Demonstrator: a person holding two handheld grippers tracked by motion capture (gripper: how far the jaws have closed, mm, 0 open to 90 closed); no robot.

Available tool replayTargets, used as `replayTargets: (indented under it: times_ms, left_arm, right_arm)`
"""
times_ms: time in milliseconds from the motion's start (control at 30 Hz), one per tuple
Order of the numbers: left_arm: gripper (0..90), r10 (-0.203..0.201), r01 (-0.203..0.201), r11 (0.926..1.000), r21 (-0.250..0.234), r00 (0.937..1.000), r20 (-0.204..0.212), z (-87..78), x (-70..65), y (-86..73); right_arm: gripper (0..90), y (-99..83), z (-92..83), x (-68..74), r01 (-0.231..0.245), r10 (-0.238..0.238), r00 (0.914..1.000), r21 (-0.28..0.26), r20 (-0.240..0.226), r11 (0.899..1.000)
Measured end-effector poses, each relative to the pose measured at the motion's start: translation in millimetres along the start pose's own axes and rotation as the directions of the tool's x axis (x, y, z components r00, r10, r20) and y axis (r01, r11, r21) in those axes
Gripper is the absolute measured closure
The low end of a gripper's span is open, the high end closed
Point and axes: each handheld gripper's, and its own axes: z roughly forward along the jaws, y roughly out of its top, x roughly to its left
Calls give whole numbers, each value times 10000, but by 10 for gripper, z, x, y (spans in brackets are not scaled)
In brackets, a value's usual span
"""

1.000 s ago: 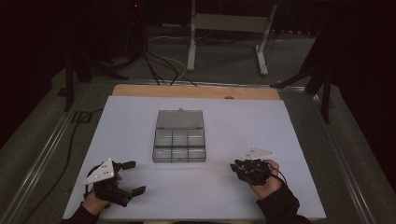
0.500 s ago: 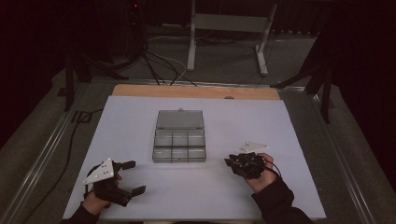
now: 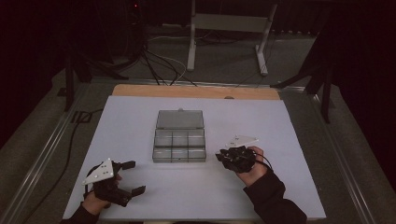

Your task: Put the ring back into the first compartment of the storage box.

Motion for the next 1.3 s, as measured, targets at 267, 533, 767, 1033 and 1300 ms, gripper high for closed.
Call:
replayTargets:
  times_ms: [267, 533, 767, 1033, 1300]
  left_arm:
    - [4, 11, -12, 10000, 20, 10000, 26, 1, -1, -2]
    - [4, -8, 8, 10000, -13, 10000, 32, -1, -1, 0]
    - [4, 8, -8, 10000, 8, 10000, 36, 0, -4, -3]
    - [4, -12, 12, 10000, 5, 10000, 40, -2, -1, -3]
    - [4, -28, 28, 10000, -23, 10000, 41, -3, 1, -4]
  right_arm:
    - [719, 126, 24, 20, 58, -60, 9999, -143, -131, 9999]
    - [719, 260, 63, 54, 167, -173, 9995, -267, -248, 9995]
    - [720, 380, 97, 66, 172, -185, 9991, -315, -387, 9994]
    - [719, 491, 154, 90, 310, -325, 9982, -314, -496, 9990]
    - [719, 631, 219, 131, 380, -404, 9974, -412, -591, 9984]
